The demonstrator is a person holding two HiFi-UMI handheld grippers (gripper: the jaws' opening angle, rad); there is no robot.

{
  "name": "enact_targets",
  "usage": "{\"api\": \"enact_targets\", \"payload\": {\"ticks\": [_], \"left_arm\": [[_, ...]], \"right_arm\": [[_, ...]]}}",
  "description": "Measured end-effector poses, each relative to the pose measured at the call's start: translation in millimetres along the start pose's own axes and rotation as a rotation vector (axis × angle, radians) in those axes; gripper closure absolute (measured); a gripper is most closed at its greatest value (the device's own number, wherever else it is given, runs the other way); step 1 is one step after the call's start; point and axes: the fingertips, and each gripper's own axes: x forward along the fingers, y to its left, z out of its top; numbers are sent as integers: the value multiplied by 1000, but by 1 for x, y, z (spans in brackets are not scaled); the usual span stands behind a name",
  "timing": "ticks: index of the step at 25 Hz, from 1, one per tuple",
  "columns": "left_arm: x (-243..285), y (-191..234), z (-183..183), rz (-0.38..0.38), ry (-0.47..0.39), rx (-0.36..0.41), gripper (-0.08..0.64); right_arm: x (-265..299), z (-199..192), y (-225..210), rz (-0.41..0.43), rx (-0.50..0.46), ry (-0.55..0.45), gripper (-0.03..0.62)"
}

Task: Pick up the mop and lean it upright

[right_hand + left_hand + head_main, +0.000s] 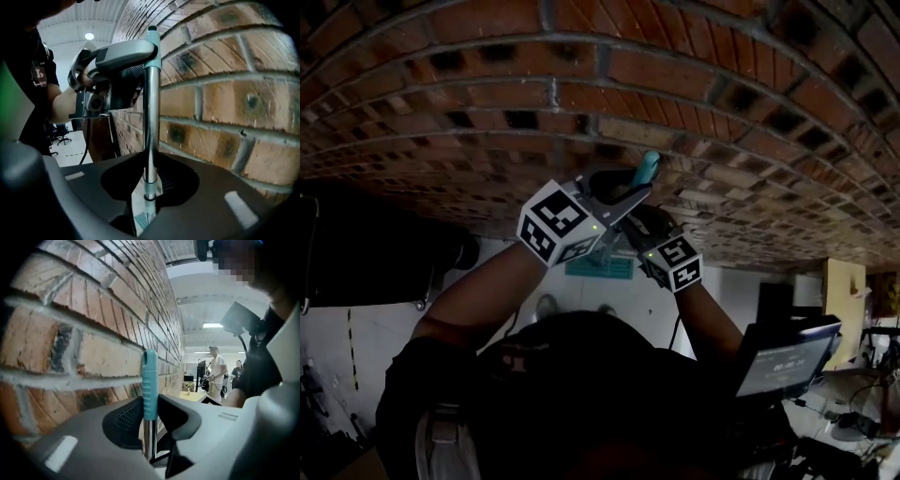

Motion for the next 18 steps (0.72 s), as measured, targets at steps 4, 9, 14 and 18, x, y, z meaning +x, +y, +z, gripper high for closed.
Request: {"api": "enact_targets", "payload": {"ticks": [4, 9, 14, 18], "left_arm": [[-8, -5, 38, -21, -31, 0, 465], [-17, -12, 89, -49, -71, 6, 465], [-30, -22, 134, -76, -117, 14, 466], [-36, -29, 166, -95, -140, 34, 466]], "right_arm": [[-15, 35, 3, 4, -18, -18, 488], [-34, 77, 6, 13, -27, -30, 488], [-54, 115, 15, 34, -37, -43, 488], [-66, 145, 20, 48, -44, -53, 488]]}}
